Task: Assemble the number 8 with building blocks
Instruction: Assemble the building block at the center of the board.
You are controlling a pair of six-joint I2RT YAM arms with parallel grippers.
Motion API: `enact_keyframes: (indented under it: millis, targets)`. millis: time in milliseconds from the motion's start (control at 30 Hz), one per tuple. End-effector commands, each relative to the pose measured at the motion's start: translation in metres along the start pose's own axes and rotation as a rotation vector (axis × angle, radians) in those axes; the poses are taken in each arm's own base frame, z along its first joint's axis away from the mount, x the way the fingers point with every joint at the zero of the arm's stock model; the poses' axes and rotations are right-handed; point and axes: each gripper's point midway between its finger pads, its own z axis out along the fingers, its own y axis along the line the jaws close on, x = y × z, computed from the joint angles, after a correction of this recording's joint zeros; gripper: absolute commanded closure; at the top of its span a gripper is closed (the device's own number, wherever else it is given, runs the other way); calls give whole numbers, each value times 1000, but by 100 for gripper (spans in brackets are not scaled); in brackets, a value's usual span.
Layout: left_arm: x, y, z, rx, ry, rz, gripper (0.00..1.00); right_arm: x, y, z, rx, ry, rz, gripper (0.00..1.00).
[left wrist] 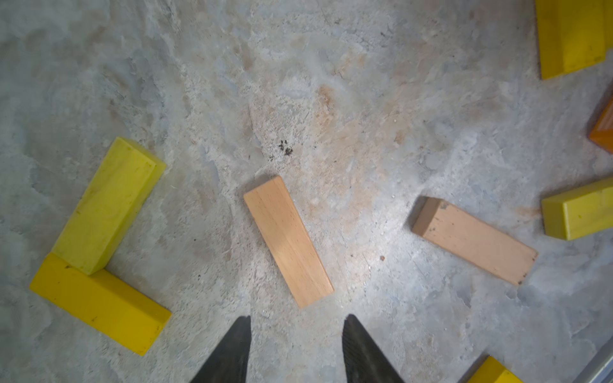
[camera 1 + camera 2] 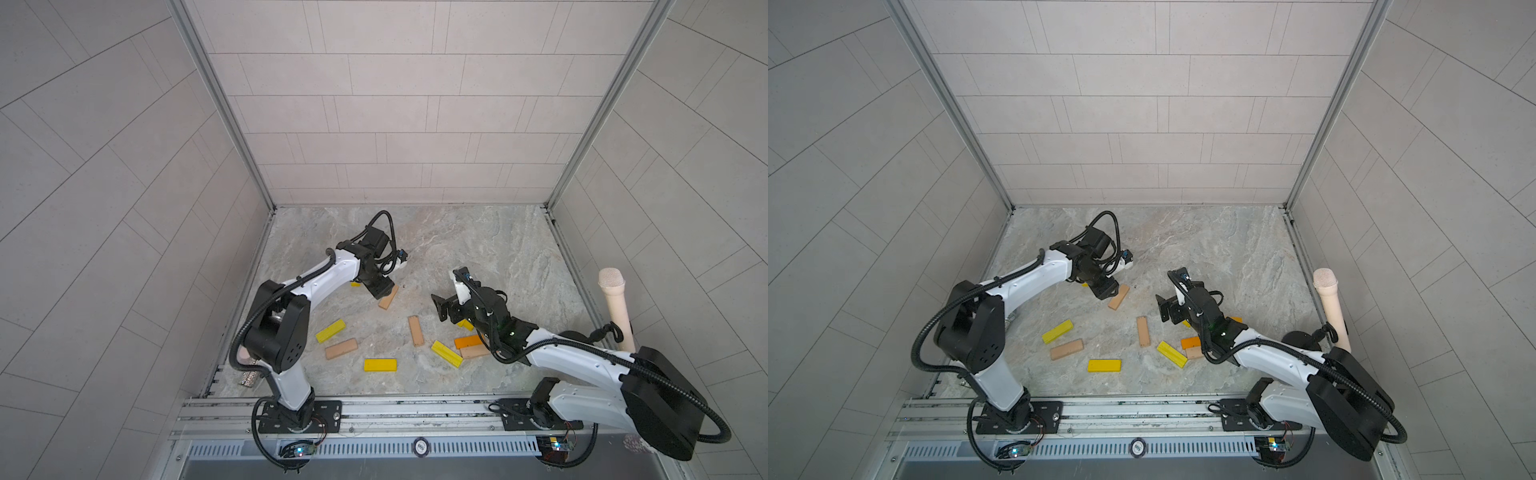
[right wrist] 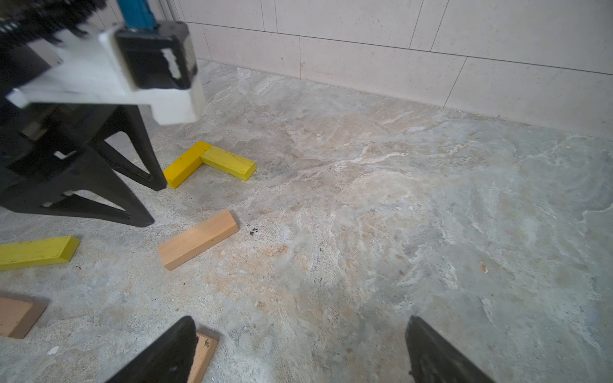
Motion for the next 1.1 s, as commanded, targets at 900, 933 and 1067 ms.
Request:
enact_keyframes:
  millis: [900, 933, 1067]
  targets:
    - [-20, 2, 20, -160, 50, -119, 43, -14, 0, -3, 6, -30, 2, 1]
    - [-16, 3, 24, -165, 90, -129, 43, -14, 0, -2, 6, -30, 2, 1]
    - [-12, 4, 38, -183, 127, -178, 43, -14, 0, -2, 8, -28, 1, 1]
